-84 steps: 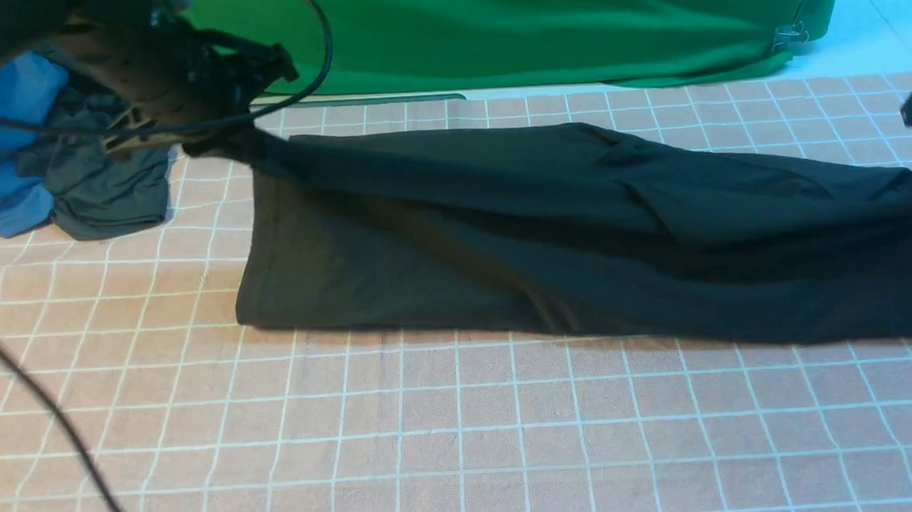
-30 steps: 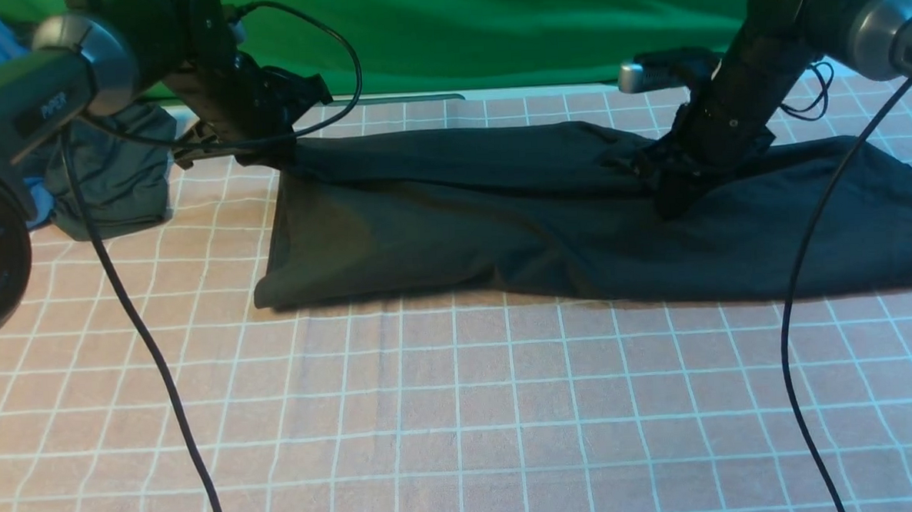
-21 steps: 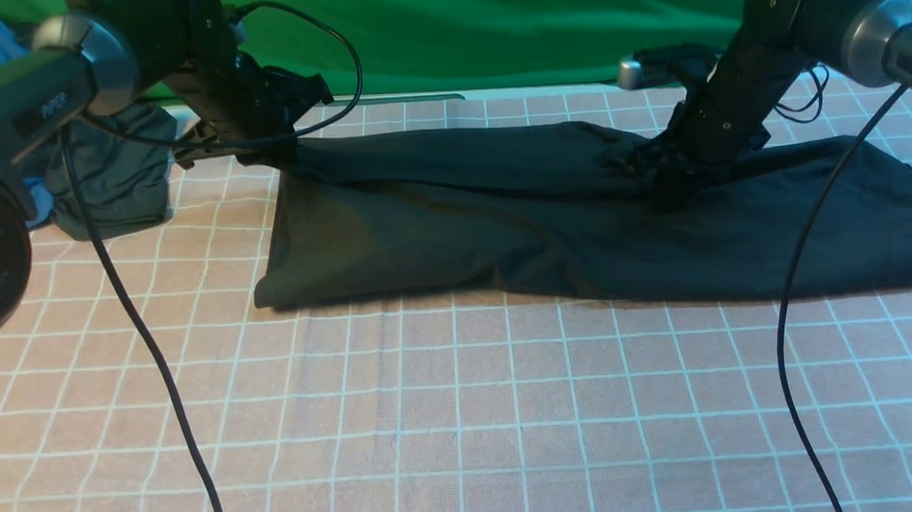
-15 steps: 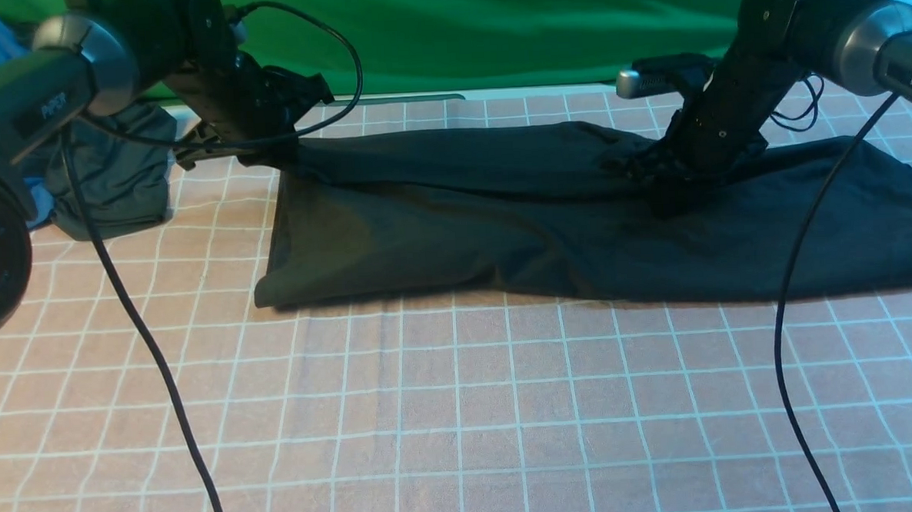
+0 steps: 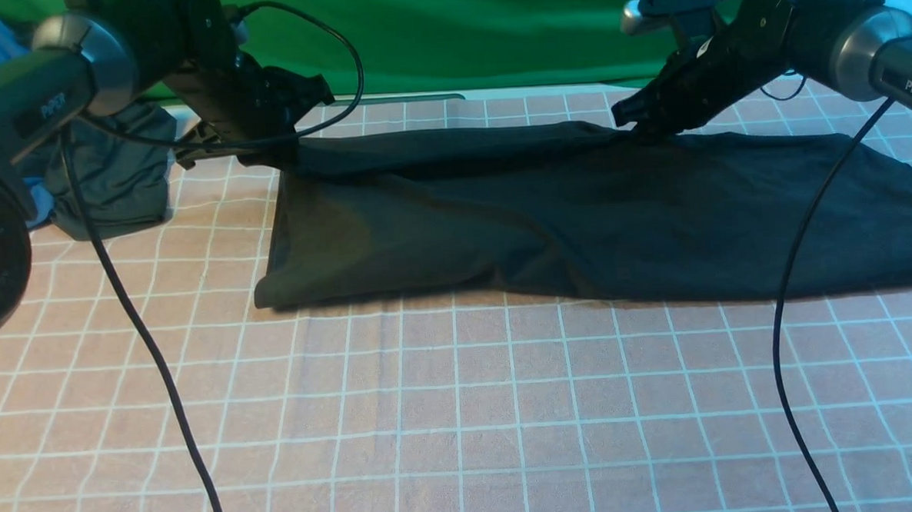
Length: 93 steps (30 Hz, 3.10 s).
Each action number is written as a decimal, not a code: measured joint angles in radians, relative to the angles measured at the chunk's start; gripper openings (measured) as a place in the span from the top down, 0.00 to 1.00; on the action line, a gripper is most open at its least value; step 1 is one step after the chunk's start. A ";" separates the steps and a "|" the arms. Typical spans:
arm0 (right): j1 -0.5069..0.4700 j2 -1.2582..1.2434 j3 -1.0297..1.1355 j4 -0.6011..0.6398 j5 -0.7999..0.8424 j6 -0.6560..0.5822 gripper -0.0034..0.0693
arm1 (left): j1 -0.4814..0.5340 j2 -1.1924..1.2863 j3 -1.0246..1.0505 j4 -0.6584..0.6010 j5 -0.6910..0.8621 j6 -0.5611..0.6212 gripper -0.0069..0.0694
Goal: Fold a long-sleeved shirt over a pink coffee tablecloth.
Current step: 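Fold the black garment in half by bringing its near edge over to the far edge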
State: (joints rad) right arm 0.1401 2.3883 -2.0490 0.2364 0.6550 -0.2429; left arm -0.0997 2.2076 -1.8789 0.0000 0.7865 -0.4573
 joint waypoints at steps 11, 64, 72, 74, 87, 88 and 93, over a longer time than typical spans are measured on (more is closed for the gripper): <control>0.000 -0.088 -0.036 -0.029 0.210 -0.015 0.90 | 0.000 0.000 0.000 0.000 -0.001 0.010 0.87; -0.001 0.037 -0.039 -0.083 -0.019 -0.346 0.88 | 0.000 0.000 0.000 -0.011 -0.069 0.025 0.87; -0.001 0.037 -0.039 -0.083 -0.071 -0.293 0.88 | 0.000 0.000 0.000 0.008 -0.115 0.024 0.87; -0.001 0.037 -0.039 -0.083 -0.083 -0.286 0.88 | 0.000 0.000 0.000 0.046 -0.118 0.008 0.87; -0.001 0.037 -0.039 -0.079 -0.152 -0.259 0.88 | 0.000 0.014 0.000 0.123 -0.185 -0.008 0.87; -0.001 0.037 -0.039 -0.079 -0.156 -0.258 0.88 | 0.000 0.020 0.000 0.124 -0.198 -0.002 0.87; -0.001 0.039 -0.039 -0.081 -0.164 -0.258 0.88 | 0.000 0.039 0.000 0.127 -0.232 0.013 0.87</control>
State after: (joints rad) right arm 0.1394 2.4270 -2.0878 0.1554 0.4914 -0.5006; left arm -0.0997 2.2464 -1.8789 0.1271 0.5545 -0.4445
